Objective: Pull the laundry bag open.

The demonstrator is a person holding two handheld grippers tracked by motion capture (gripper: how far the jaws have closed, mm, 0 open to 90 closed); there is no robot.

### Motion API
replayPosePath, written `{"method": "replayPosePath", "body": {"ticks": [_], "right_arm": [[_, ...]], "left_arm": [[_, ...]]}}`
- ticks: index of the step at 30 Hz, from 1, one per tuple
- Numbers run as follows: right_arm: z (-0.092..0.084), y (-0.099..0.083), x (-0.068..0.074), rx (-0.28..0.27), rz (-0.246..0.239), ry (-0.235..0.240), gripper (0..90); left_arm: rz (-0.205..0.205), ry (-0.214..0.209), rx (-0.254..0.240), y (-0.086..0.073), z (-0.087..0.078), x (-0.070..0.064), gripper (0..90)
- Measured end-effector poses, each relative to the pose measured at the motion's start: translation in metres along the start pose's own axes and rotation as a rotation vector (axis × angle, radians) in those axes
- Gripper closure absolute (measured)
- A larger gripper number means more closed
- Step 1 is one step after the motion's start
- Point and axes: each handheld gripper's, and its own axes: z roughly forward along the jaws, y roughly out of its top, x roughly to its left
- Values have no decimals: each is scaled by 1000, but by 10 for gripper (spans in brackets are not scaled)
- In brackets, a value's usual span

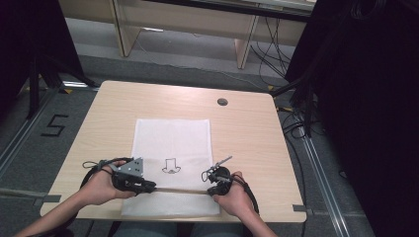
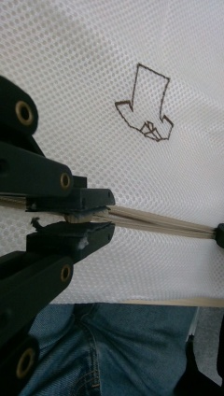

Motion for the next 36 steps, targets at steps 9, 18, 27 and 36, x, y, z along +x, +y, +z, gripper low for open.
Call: {"method": "replayPosePath", "body": {"ticks": [9,18,27,36], "right_arm": [[0,0,0,2,0,-5,900],[0,0,-1,-2,-15,0,900],[0,0,0,3,1,-5,900],[0,0,-1,-2,-18,-1,900]], "left_arm": [[-9,-3,-7,-3,-3,1,820],[-25,6,-11,-9,-10,3,820],[-21,11,-6,-11,-12,4,820],[-45,22,-16,-18,-19,5,821]]}}
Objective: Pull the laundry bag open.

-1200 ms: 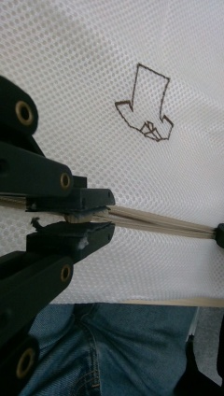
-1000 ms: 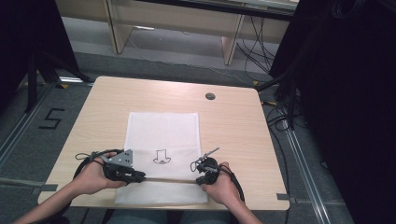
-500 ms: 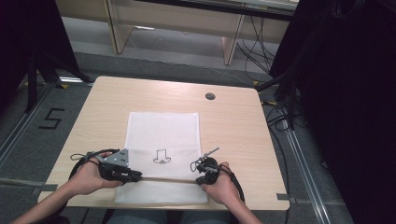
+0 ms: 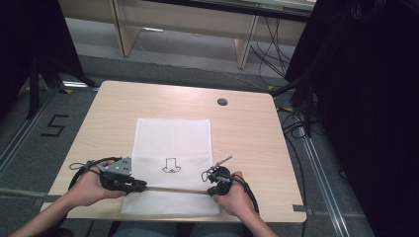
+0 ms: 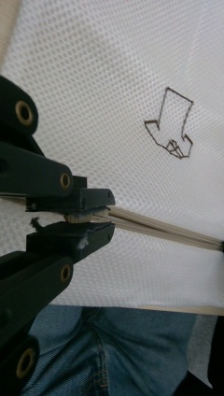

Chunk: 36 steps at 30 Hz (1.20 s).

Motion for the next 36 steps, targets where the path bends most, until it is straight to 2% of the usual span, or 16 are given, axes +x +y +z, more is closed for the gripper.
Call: {"method": "replayPosePath", "body": {"ticks": [1,3,7,9,14,19,21,22,25,26,29,30,33,35,36], "right_arm": [[0,0,1,4,14,-1,900],[0,0,1,4,14,-2,900],[0,0,0,1,5,0,900],[0,0,1,4,19,-1,900],[0,0,0,2,5,3,900],[0,0,1,7,19,0,900],[0,0,2,14,33,-3,900],[0,0,1,5,19,-1,900],[0,0,1,5,16,-2,900],[0,0,1,4,16,-1,900],[0,0,1,4,15,2,900],[-1,0,1,15,31,1,900],[0,0,0,4,13,5,900],[-1,0,2,21,42,-2,900],[0,0,1,8,21,2,900]], "left_arm": [[-1,0,-3,-1,-1,0,820],[7,6,0,-2,-1,0,820],[-7,-4,-12,-3,-3,0,820],[-6,-7,-10,-3,-3,0,820],[5,-1,4,-3,-3,0,820],[-2,18,1,-8,-14,4,820],[-16,16,-17,-9,-16,3,820],[-13,12,-10,-9,-15,3,820],[-16,7,-11,-10,-15,3,820],[-5,7,-1,-11,-16,4,820],[-5,23,16,-13,-19,5,820],[-15,20,10,-15,-22,6,820],[-17,48,16,-19,-28,7,820],[-20,62,23,-22,-34,8,820],[-23,71,32,-24,-37,10,820]]}}
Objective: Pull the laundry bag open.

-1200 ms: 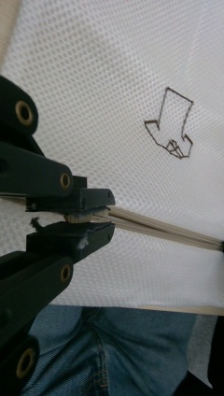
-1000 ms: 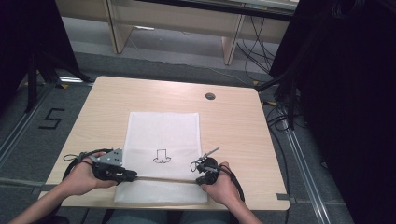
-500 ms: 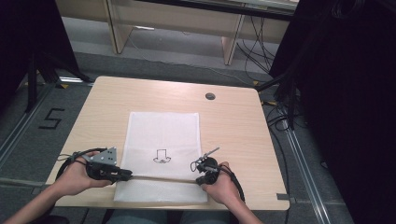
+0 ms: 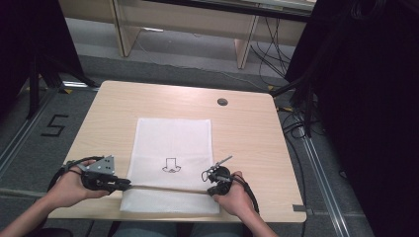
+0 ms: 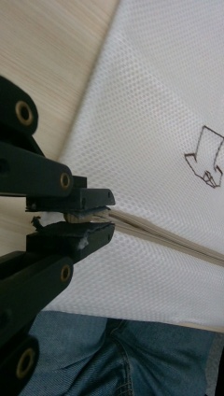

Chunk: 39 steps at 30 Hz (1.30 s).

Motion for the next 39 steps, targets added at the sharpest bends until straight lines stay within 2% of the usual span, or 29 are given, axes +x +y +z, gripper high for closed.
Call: {"method": "replayPosePath", "body": {"ticks": [1,2,5,8,9,10,13,15,17,18,20,25,26,27,29,31,32,33,34,35,36,38,39], "right_arm": [[0,0,1,7,11,-1,900],[0,0,0,4,8,0,900],[0,0,0,1,2,0,900],[0,0,0,0,2,3,900],[0,0,0,0,0,1,900],[0,0,0,7,12,1,900],[0,0,-1,-6,-9,5,900],[0,0,-1,-8,-5,2,900],[0,-1,-1,-10,-7,0,900],[1,-1,0,-13,-7,-2,900],[0,-1,0,-15,-2,-2,900],[0,-2,0,-18,-3,3,900],[0,-2,0,-18,4,3,900],[-1,-2,1,-9,18,0,900],[-1,-3,1,-9,31,0,900],[0,-3,-3,-32,-1,14,900],[0,-3,-3,-32,-1,14,900],[0,-4,-3,-35,2,17,900],[0,-4,-3,-36,-5,15,900],[0,-4,-1,-24,19,12,900],[0,-4,-1,-28,16,12,900],[0,-4,-2,-30,15,15,900],[0,-4,-3,-28,12,21,899]], "left_arm": [[-15,1,-5,-2,-2,0,820],[-7,12,9,-5,-5,3,820],[-27,25,16,-13,-12,6,820],[-52,7,0,-17,-13,8,820],[-39,13,15,-18,-12,8,820],[-43,14,18,-19,-10,7,820],[-58,18,22,-21,-6,9,819],[-69,31,26,-21,-2,13,819],[-69,30,32,-21,-1,14,819],[-62,44,46,-21,0,16,819],[-76,48,43,-21,2,16,819],[-76,59,48,-20,5,17,817],[-92,61,43,-20,6,17,817],[-80,66,58,-20,6,18,817],[-90,69,46,-21,7,17,815],[-79,91,46,-21,7,17,811],[-79,91,46,-21,7,17,808],[-59,107,67,-22,5,18,803],[-78,112,53,-22,6,17,798],[-58,124,72,-23,3,19,799],[-84,119,47,-23,2,19,787],[-82,123,31,-22,-3,20,746],[-110,125,5,-21,-3,19,733]]}}
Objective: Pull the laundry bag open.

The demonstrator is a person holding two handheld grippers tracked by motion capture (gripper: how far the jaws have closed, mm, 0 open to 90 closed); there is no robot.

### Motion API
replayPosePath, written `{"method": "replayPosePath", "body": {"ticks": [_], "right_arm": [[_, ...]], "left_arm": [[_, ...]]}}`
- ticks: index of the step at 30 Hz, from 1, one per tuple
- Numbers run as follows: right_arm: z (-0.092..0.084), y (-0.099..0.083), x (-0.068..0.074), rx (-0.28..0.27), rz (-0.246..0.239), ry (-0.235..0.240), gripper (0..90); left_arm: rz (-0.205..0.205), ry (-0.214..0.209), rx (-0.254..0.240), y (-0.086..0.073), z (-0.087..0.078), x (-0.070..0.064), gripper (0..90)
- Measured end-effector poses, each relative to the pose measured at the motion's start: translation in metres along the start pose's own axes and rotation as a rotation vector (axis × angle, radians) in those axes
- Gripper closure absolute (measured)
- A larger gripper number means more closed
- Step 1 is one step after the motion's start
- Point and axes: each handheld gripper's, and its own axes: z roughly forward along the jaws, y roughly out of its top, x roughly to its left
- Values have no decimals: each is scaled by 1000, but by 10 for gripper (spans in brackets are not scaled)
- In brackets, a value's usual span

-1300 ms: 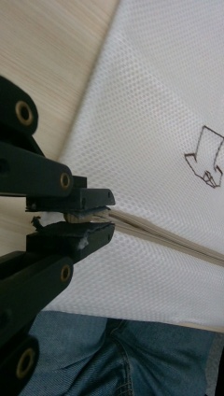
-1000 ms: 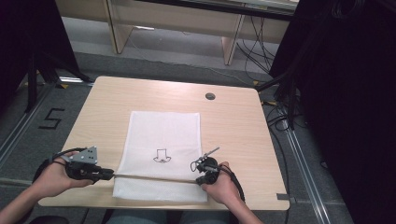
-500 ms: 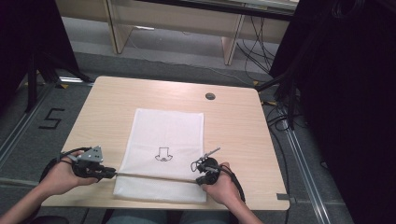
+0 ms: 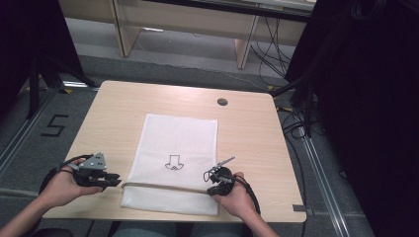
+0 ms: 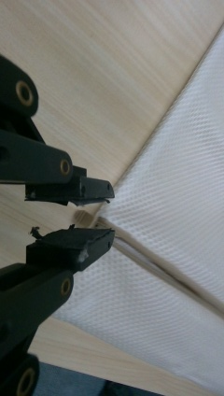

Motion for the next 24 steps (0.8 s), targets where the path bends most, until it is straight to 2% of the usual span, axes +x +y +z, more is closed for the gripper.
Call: {"method": "replayPosePath", "body": {"ticks": [1,2,3,4,7,9,10,11,12,14,15,16,17,18,19,20,21,22,23,24], "right_arm": [[1,0,-2,-9,-15,6,895],[0,1,-1,-3,2,14,885],[0,1,-2,-7,-7,14,872],[-1,2,-2,0,2,25,862],[-3,3,-3,-7,3,24,828],[-3,3,-4,-26,-11,23,811],[-7,3,-2,-45,-5,16,775],[-7,4,-3,-67,-21,20,765],[-9,4,-3,-80,-29,12,750],[-10,5,-4,-102,-27,4,718],[-12,4,-4,-99,-4,-6,709],[-12,4,-7,-116,-20,-1,701],[-13,4,-9,-126,-23,-10,689],[-15,3,-9,-113,14,-17,678],[-16,2,-11,-116,19,-18,669],[-16,2,-11,-116,19,-18,669],[-16,0,-16,-147,-3,-25,655],[-17,0,-18,-147,4,-25,650],[-17,-1,-20,-153,7,-26,644],[-17,-1,-20,-153,7,-26,644]], "left_arm": [[-4,2,-24,3,-1,0,717],[-15,6,-39,5,-2,-1,696],[-39,4,-65,8,-1,-3,674],[-39,4,-65,8,-1,-3,653],[-68,10,-111,22,5,-10,572],[-68,9,-116,25,7,-12,521],[-76,13,-134,35,12,-15,493],[-76,13,-134,35,12,-15,476],[-91,15,-152,44,17,-19,452],[-91,21,-160,48,19,-20,402],[-109,32,-171,54,24,-23,382],[-121,30,-184,57,27,-25,369],[-126,35,-197,58,31,-26,362],[-119,39,-204,57,34,-27,360],[-124,41,-208,55,38,-28,359],[-124,41,-208,55,38,-28,363],[-123,52,-206,48,43,-29,370],[-140,66,-195,45,43,-31,372],[-117,77,-192,43,42,-29,377],[-117,77,-192,43,42,-29,380]]}}
